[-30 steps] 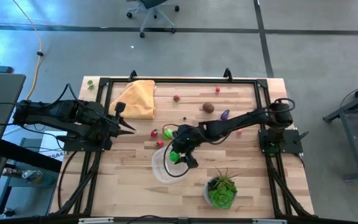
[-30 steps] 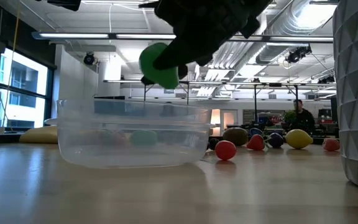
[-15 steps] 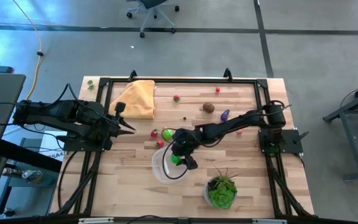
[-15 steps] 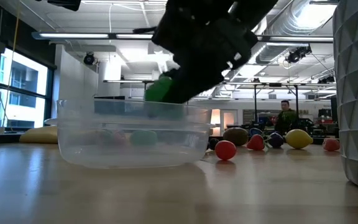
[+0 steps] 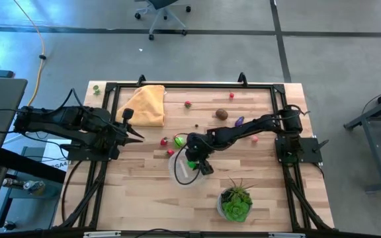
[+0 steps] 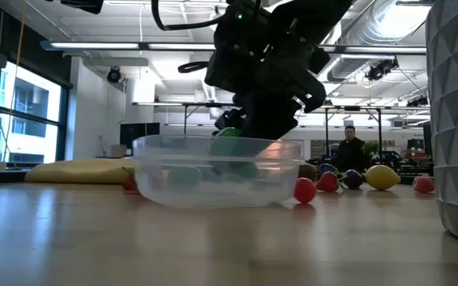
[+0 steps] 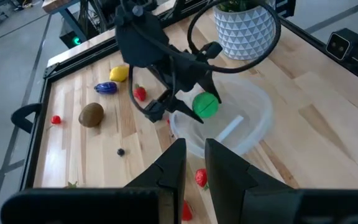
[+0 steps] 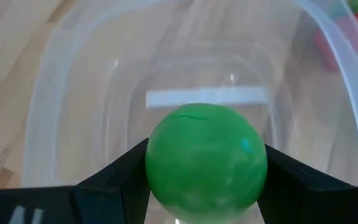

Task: Pick and placing Produce into tupperware
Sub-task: Put the green pear into the transparent bin

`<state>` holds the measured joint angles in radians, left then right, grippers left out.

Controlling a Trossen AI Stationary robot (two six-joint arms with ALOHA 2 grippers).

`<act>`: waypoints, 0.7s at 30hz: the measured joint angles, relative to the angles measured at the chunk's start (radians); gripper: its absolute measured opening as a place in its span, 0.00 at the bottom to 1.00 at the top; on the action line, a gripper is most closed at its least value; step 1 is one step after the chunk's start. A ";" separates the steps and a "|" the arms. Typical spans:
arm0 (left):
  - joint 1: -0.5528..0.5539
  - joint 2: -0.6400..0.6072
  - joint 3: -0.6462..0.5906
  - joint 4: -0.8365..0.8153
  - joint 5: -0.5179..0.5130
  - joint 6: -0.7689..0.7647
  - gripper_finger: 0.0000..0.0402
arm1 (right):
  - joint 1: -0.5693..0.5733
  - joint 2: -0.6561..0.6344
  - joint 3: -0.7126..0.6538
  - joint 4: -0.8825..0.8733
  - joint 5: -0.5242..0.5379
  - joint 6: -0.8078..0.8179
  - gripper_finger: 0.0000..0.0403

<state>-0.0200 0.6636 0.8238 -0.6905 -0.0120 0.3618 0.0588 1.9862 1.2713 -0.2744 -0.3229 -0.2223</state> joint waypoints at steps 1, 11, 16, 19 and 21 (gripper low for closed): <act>0.000 0.000 0.000 0.000 0.000 0.000 0.13 | -0.002 0.000 0.000 0.002 0.002 0.003 0.52; 0.000 0.000 0.000 0.000 0.000 0.000 0.13 | -0.003 0.000 0.000 0.002 0.113 0.043 0.52; 0.000 0.000 0.000 0.000 0.000 0.000 0.13 | -0.002 -0.001 0.000 0.002 0.135 0.064 0.57; 0.000 0.000 0.000 0.000 0.000 0.000 0.13 | -0.002 -0.001 0.000 0.002 0.139 0.061 0.61; 0.000 0.000 0.000 0.000 0.000 0.000 0.13 | -0.002 -0.001 0.000 0.002 0.139 0.060 0.63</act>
<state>-0.0200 0.6636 0.8238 -0.6907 -0.0120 0.3616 0.0566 1.9850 1.2713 -0.2722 -0.1841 -0.1627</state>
